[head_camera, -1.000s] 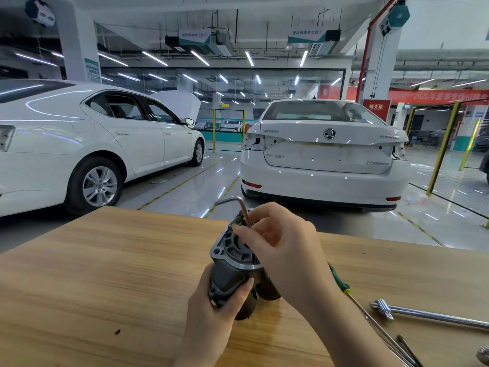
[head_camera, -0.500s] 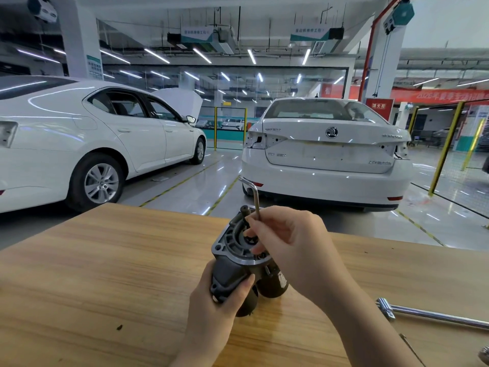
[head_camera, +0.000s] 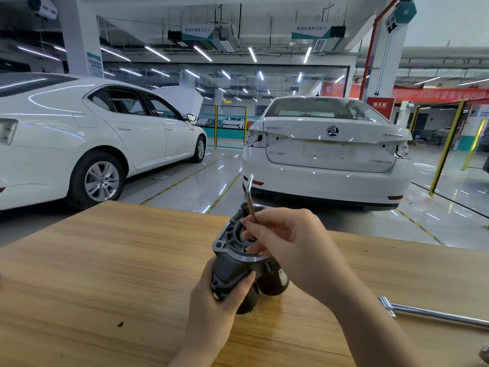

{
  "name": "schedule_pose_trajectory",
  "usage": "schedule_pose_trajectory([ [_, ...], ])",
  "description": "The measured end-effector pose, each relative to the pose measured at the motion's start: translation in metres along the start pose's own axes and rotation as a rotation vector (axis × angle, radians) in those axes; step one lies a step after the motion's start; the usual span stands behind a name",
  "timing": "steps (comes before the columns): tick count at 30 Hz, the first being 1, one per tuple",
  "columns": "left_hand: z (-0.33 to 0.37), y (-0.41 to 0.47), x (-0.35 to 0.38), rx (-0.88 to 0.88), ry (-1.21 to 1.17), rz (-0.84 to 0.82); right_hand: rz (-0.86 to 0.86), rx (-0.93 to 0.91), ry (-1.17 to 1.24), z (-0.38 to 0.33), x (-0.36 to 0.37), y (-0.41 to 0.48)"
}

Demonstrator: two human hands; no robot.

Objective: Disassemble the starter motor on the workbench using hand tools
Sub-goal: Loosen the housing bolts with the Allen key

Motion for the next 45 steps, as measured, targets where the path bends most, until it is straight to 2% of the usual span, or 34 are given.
schedule_pose_trajectory([
  [7, 0.001, -0.001, -0.001, 0.007, 0.007, 0.000, 0.052, 0.014, 0.034, 0.002, 0.000, 0.002],
  [12, 0.000, -0.002, 0.000, 0.009, 0.008, -0.017, 0.020, -0.006, -0.040, 0.005, -0.001, 0.004],
  [15, 0.000, -0.001, 0.000, 0.012, 0.007, -0.016, 0.008, 0.004, 0.002, 0.004, 0.001, 0.002],
  [21, 0.000, -0.001, 0.000, 0.010, 0.008, -0.019, 0.109, 0.024, -0.041, 0.003, -0.003, 0.003],
  [30, -0.001, -0.002, -0.001, 0.006, 0.006, -0.018, 0.019, -0.021, -0.070, 0.002, -0.003, 0.002],
  [38, 0.000, -0.002, 0.000, 0.020, 0.018, -0.005, 0.140, -0.023, -0.113, 0.001, -0.006, 0.002],
  [45, 0.001, -0.003, 0.000, 0.036, 0.037, 0.006, -0.012, -0.065, -0.171, 0.001, -0.005, 0.001],
])
Point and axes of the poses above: each hand's wrist, its own y-axis towards the middle knuckle, its own x-axis out of the palm, z = x × y, the point moved 3 cm from there along y, towards the middle knuckle, and after that the axes turned 12 degrees about z, right-handed, at the moved point
